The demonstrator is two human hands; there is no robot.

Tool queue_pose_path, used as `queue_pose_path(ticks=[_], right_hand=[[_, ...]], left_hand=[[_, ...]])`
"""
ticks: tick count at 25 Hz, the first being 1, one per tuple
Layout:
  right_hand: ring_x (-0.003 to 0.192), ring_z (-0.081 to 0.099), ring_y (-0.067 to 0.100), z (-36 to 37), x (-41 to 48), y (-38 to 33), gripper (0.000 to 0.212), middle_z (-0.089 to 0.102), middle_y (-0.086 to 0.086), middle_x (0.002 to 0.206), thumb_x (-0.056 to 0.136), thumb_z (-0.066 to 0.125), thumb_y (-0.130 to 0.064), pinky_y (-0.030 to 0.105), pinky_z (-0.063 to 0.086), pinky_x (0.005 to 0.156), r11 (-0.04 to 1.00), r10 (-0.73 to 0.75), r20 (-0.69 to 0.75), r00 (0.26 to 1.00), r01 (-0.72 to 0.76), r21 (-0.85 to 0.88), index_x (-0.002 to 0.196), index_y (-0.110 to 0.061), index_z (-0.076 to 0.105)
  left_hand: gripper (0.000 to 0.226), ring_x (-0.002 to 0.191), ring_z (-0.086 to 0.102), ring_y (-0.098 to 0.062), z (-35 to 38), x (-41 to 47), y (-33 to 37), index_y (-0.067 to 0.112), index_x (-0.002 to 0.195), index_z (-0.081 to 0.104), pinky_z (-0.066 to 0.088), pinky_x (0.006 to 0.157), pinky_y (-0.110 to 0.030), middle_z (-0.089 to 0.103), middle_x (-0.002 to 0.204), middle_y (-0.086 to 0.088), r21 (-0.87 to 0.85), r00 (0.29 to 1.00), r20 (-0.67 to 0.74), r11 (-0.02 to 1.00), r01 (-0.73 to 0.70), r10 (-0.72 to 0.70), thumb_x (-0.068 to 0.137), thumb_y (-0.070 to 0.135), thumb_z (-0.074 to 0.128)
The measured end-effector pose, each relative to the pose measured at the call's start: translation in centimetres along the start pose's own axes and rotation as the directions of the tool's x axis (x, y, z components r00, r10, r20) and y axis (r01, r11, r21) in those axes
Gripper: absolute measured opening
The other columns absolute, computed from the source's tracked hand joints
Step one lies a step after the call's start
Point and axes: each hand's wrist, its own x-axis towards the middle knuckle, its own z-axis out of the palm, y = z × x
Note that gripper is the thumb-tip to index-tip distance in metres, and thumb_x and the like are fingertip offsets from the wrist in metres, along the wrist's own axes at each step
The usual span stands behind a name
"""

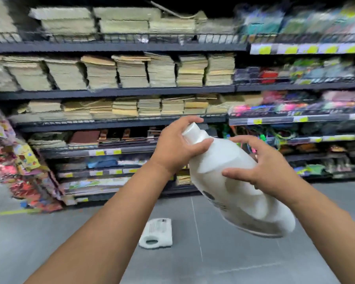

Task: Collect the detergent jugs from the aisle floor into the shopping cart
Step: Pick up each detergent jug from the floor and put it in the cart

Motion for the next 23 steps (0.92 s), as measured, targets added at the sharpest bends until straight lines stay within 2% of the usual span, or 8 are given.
queue_pose_path(ticks=[3,6,9,12,14,17,20,23], right_hand=[[0.054,0.057,-0.003,-6.3,-0.7,3.3,0.065,0.062,-0.012,0.088,0.054,0.091,-0.040,0.010,0.038,0.043,0.991,0.125,-0.175,0.977,-0.130,-0.014,0.109,-0.047,0.057],[0.046,0.054,-0.002,-12.1,-1.1,6.2,0.063,0.060,-0.008,0.074,0.050,0.092,-0.039,0.012,0.038,0.041,0.966,0.250,-0.344,0.905,-0.256,0.030,0.102,-0.048,0.058],[0.041,0.052,-0.001,-16.6,-1.2,8.5,0.056,0.058,-0.003,0.074,0.059,0.090,-0.030,0.022,0.041,0.039,0.932,0.354,-0.452,0.819,-0.351,0.093,0.100,-0.049,0.057],[0.047,0.053,-0.004,-21.8,-1.2,11.2,0.065,0.058,-0.012,0.080,0.051,0.089,-0.046,0.018,0.040,0.042,0.885,0.426,-0.574,0.699,-0.454,0.105,0.108,-0.048,0.056],[0.049,0.052,-0.003,-25.3,-1.2,12.7,0.068,0.060,-0.011,0.080,0.047,0.087,-0.053,0.016,0.038,0.045,0.850,0.458,-0.662,0.594,-0.510,0.131,0.108,-0.049,0.056],[0.042,0.051,0.003,-29.6,-1.6,14.2,0.060,0.063,0.005,0.073,0.054,0.090,-0.042,0.023,0.040,0.041,0.813,0.499,-0.719,0.484,-0.548,0.195,0.104,-0.048,0.057],[0.040,0.051,0.008,-34.3,-2.1,16.3,0.057,0.058,0.002,0.063,0.059,0.089,-0.034,0.027,0.041,0.040,0.781,0.524,-0.770,0.365,-0.566,0.264,0.106,-0.044,0.058],[0.038,0.049,0.010,-39.4,-2.7,19.9,0.059,0.057,0.000,0.057,0.062,0.088,-0.030,0.027,0.041,0.040,0.746,0.557,-0.780,0.284,-0.583,0.321,0.112,-0.039,0.058]], left_hand=[[0.041,0.093,0.056,-0.006,7.8,5.4,2.3,0.042,0.103,0.060,0.046,0.082,-0.019,0.062,0.103,0.018,-0.071,0.983,0.166,0.995,-0.067,0.078,0.070,0.033,0.083],[0.043,0.096,0.056,0.001,15.8,10.4,4.3,0.042,0.106,0.061,0.043,0.085,-0.012,0.063,0.107,0.018,-0.140,0.924,0.335,0.980,-0.144,0.183,0.071,0.034,0.083],[0.046,0.095,0.061,-0.004,23.2,14.4,5.9,0.039,0.112,0.064,0.050,0.090,-0.027,0.065,0.106,0.017,-0.249,0.848,0.466,0.957,-0.149,0.254,0.069,0.039,0.082],[0.047,0.094,0.062,-0.003,31.1,18.8,8.5,0.037,0.113,0.065,0.052,0.088,-0.031,0.066,0.105,0.017,-0.338,0.750,0.571,0.929,-0.154,0.332,0.070,0.037,0.083],[0.045,0.089,0.063,-0.005,36.2,21.2,10.5,0.037,0.110,0.065,0.053,0.086,-0.032,0.067,0.100,0.016,-0.405,0.671,0.617,0.897,-0.176,0.411,0.069,0.039,0.082],[0.044,0.087,0.061,-0.004,43.0,23.6,13.3,0.038,0.108,0.065,0.051,0.085,-0.030,0.067,0.097,0.017,-0.489,0.590,0.632,0.849,-0.199,0.502,0.066,0.045,0.077],[0.044,0.094,0.061,-0.003,50.7,25.4,16.5,0.034,0.108,0.066,0.049,0.088,-0.028,0.068,0.103,0.015,-0.537,0.507,0.668,0.825,-0.179,0.545,0.067,0.042,0.080],[0.041,0.098,0.062,-0.002,58.6,26.3,19.0,0.038,0.102,0.065,0.048,0.089,-0.023,0.068,0.108,0.013,-0.574,0.430,0.704,0.809,-0.125,0.565,0.066,0.038,0.082]])
